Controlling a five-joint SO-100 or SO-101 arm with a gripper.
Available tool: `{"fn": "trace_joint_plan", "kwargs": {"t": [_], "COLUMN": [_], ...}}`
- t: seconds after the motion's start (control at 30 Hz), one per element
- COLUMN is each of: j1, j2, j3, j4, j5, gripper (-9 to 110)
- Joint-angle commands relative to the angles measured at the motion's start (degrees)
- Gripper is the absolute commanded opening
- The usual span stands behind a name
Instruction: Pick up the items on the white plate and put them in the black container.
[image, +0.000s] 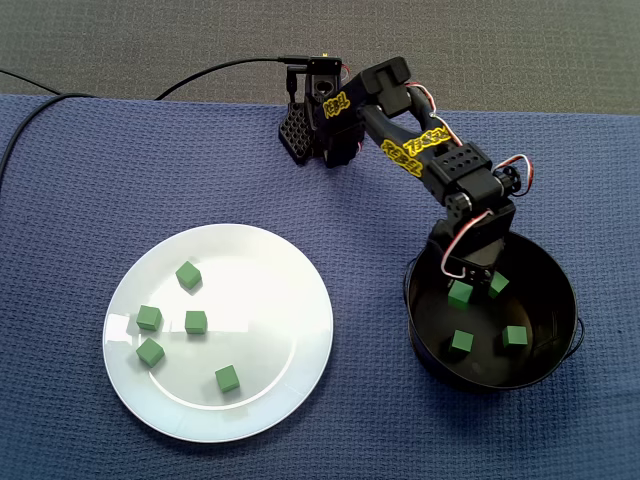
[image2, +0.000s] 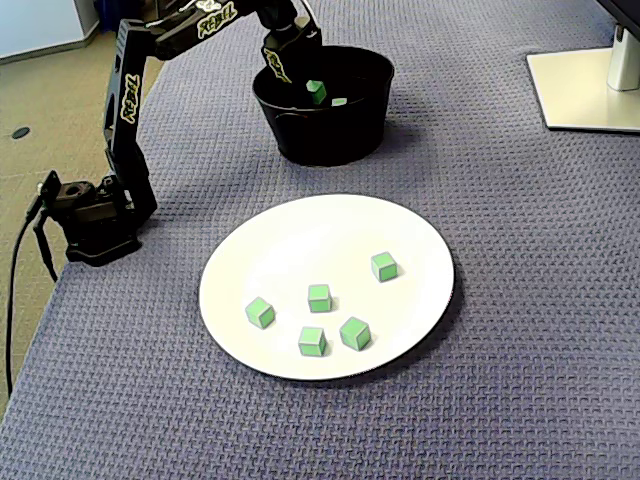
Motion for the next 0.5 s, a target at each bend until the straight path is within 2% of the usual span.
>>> {"fn": "trace_joint_plan", "kwargs": {"t": [0.0, 0.03, 0.1, 0.2, 0.3, 0.47], "j1": [-1.7, -1.7, -1.4, -0.1, 4.0, 20.1], "j2": [0.3, 0.2, 0.9, 5.2, 13.2, 27.5], "j3": [0.4, 0.2, 0.0, 0.2, 0.1, 1.1], "j4": [-1.6, -1.2, -0.8, 2.5, 8.2, 17.1], "j5": [-1.7, -1.7, -1.8, -6.1, -15.2, -30.5], "gripper": [19, 28, 34, 37, 37, 38]}}
